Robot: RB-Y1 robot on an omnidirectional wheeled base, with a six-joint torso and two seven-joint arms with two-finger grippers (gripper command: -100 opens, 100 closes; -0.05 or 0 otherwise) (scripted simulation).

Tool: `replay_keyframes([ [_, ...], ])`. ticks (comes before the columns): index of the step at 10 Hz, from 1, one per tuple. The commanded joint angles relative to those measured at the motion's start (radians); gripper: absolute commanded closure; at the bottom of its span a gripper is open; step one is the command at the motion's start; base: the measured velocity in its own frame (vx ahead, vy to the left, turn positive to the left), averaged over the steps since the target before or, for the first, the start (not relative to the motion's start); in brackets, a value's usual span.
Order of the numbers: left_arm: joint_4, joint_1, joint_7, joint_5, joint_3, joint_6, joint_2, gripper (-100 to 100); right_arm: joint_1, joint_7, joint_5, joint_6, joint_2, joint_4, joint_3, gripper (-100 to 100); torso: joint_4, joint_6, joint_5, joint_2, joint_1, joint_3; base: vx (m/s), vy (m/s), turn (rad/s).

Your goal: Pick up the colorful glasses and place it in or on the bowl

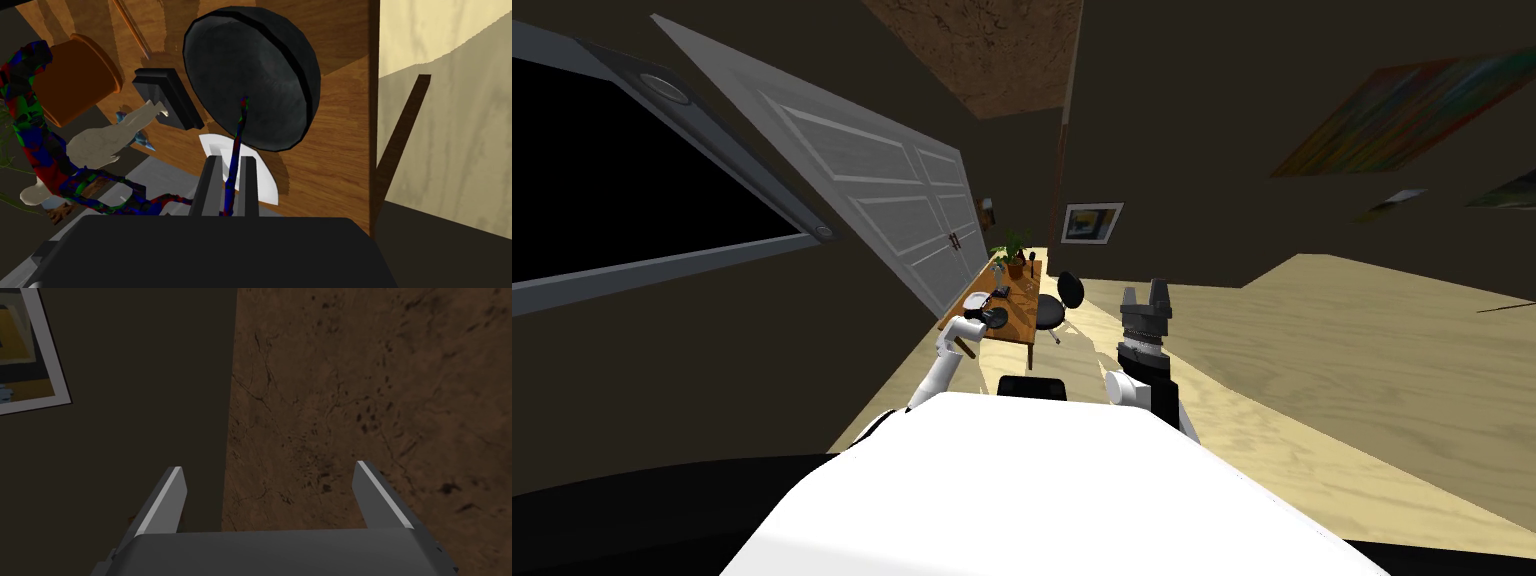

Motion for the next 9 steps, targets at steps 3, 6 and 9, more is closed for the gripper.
replay_keyframes([
  [3,-0.039,0.029,0.004,0.007,-0.006,0.014,0.005,100,0.0,0.0,0.0,0.0,0.0,0.0,0.0,0,0.0,0.0,0.0,-0.001,0.0,0.0,0.044,0.033,0.07],
  [6,-0.039,0.031,0.004,0.007,-0.006,0.014,0.006,-100,0.0,0.0,0.0,0.0,0.0,0.0,0.0,0,0.0,0.001,0.0,0.002,-0.003,0.001,0.0,0.0,0.0],
  [9,-0.039,0.031,0.004,0.007,-0.006,0.014,0.006,0,0.0,0.0,0.0,0.0,0.0,0.0,0.0,0,0.0,0.001,0.0,0.002,-0.003,0.001,0.0,0.0,0.0],
])
